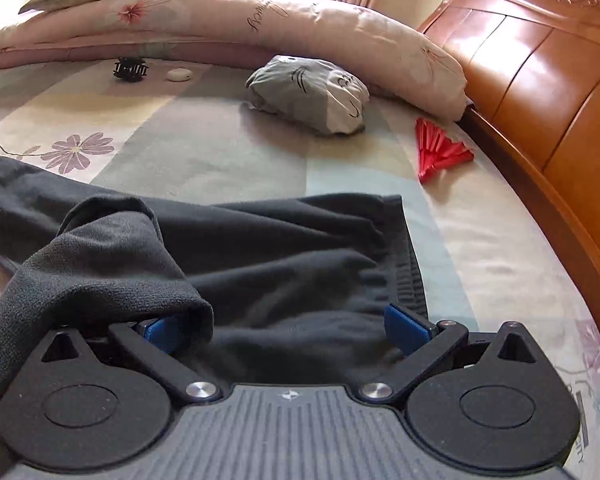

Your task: Fold clothes

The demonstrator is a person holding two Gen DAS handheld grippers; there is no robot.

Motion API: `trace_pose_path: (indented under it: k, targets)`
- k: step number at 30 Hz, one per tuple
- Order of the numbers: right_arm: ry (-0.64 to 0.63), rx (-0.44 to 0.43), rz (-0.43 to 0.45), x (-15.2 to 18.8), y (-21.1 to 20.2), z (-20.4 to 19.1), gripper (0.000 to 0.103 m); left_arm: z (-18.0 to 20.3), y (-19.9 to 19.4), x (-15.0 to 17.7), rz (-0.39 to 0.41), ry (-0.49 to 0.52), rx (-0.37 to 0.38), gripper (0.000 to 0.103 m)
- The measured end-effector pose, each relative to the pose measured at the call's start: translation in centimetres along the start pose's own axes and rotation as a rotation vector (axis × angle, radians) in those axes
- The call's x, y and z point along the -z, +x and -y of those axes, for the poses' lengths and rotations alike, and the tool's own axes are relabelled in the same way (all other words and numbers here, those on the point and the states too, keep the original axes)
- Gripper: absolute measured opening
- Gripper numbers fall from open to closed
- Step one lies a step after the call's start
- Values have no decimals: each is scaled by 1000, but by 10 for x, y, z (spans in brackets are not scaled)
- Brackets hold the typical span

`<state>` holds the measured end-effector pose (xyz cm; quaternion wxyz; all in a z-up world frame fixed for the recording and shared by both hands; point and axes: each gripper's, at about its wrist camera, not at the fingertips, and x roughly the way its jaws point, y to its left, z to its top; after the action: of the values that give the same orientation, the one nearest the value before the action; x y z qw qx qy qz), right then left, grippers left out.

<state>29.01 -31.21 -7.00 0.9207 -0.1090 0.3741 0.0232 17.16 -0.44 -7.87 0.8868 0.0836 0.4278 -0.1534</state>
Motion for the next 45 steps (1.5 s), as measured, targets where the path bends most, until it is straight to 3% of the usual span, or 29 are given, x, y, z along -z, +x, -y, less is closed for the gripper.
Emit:
trace_pose_path:
  k: [6, 12, 17, 21, 25, 32, 41, 43, 45]
  targets:
    - [20, -24, -7, 43, -44, 10, 103, 9, -1, 0, -2, 18, 14, 81]
    - [-52, -299, 41, 83, -89, -22, 103, 15, -3, 2, -6, 27, 19, 81]
    - [-216, -470, 72, 100, -87, -78, 103, 11, -10, 6, -5, 11, 16, 81]
    - [-253, -486, 143, 98, -68, -109, 103, 1, -15, 8, -15, -17, -19, 81]
    - [-189, -510, 197, 86, -49, -117, 103, -9, -21, 9, -13, -50, -43, 81]
    - [-107, -652, 121, 76, -46, -135, 103, -20, -27, 12, -2, -68, -71, 81]
    - [-22, -919, 61, 70, -74, -160, 103, -48, -42, 23, 27, -137, -122, 81]
    - [-18, -913, 73, 65, -81, -164, 103, -53, -43, 28, 27, -151, -124, 82]
    - [-39, -840, 75, 63, -87, -167, 103, -56, -43, 31, 21, -159, -117, 82]
